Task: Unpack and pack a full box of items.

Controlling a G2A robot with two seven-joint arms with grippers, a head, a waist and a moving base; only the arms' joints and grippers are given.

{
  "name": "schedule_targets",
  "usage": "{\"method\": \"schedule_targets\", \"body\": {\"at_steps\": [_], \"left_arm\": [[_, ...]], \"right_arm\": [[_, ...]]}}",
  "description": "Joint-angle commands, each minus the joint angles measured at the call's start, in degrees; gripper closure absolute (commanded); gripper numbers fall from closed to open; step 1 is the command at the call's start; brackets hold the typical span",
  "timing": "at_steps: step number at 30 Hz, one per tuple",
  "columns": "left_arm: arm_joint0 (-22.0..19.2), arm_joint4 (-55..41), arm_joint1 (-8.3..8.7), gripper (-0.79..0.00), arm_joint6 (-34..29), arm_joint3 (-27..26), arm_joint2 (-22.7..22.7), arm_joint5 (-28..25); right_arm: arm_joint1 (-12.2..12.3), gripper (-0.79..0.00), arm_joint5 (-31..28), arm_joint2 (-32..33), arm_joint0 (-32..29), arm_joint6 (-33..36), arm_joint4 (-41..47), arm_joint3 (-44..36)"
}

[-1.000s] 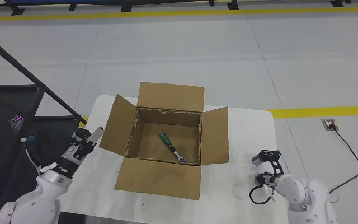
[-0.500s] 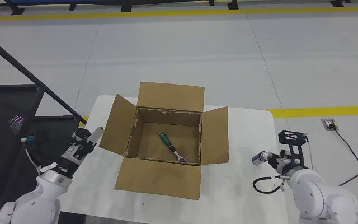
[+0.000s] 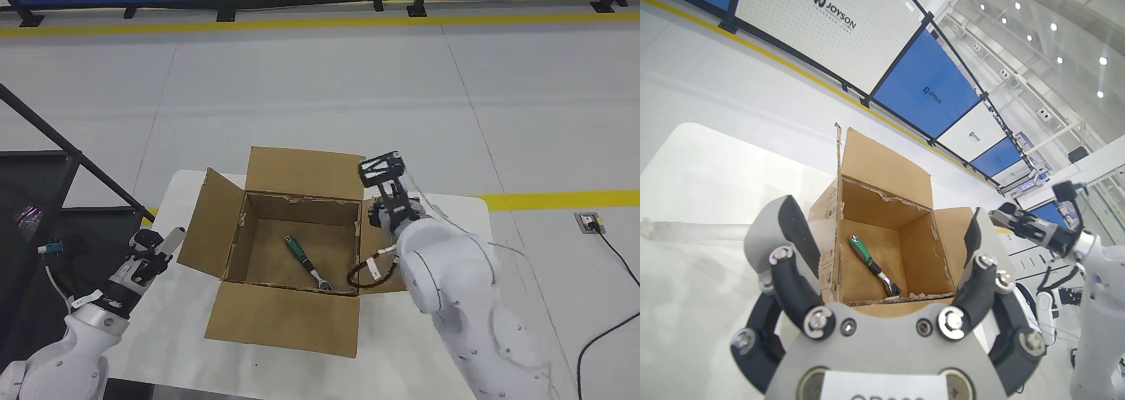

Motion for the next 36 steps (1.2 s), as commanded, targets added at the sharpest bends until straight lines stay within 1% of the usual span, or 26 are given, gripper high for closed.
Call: {"method": "schedule_targets", "body": {"at_steps": [1, 4, 6, 9, 12, 18, 23, 24, 25, 26, 33, 36], "left_arm": [[0.0, 0.0, 0.00, -0.785, 0.0, 0.0, 0.0, 0.0], [0.0, 0.0, 0.00, -0.785, 0.0, 0.0, 0.0, 0.0], [0.0, 0.0, 0.00, -0.785, 0.0, 0.0, 0.0, 0.0], [0.0, 0.0, 0.00, -0.785, 0.0, 0.0, 0.0, 0.0], [0.0, 0.0, 0.00, -0.785, 0.0, 0.0, 0.0, 0.0], [0.0, 0.0, 0.00, -0.785, 0.0, 0.0, 0.0, 0.0], [0.0, 0.0, 0.00, -0.785, 0.0, 0.0, 0.0, 0.0], [0.0, 0.0, 0.00, -0.785, 0.0, 0.0, 0.0, 0.0], [0.0, 0.0, 0.00, -0.785, 0.0, 0.0, 0.0, 0.0], [0.0, 0.0, 0.00, -0.785, 0.0, 0.0, 0.0, 0.0], [0.0, 0.0, 0.00, -0.785, 0.0, 0.0, 0.0, 0.0], [0.0, 0.0, 0.00, -0.785, 0.0, 0.0, 0.0, 0.0]], "right_arm": [[-2.2, 0.000, 0.1, -7.7, 8.5, -1.0, 3.6, 12.5], [-5.7, 0.000, -0.2, -15.6, 15.4, -3.4, 8.3, 26.2], [-8.1, 0.000, -1.1, -19.3, 18.5, -5.6, 12.6, 34.2], [-11.5, 0.000, -1.9, -23.3, 21.2, -9.0, 17.3, 45.1], [-14.5, 0.000, -2.8, -26.0, 22.5, -11.6, 20.7, 54.6], [-19.7, 0.000, -3.9, -28.7, 23.8, -16.5, 25.4, 68.3], [-22.7, 0.000, -5.2, -28.8, 25.0, -19.6, 28.1, 75.7], [-23.1, -0.049, -5.5, -28.7, 25.2, -20.0, 28.8, 76.8], [-23.6, -0.237, -5.8, -28.7, 25.5, -20.4, 28.9, 77.8], [-24.0, -0.274, -6.1, -28.8, 25.8, -20.7, 28.9, 78.7], [-26.1, -0.302, -7.1, -28.8, 27.0, -22.3, 29.3, 82.9], [-26.7, -0.332, -7.4, -28.6, 27.4, -22.9, 29.4, 84.1]]}}
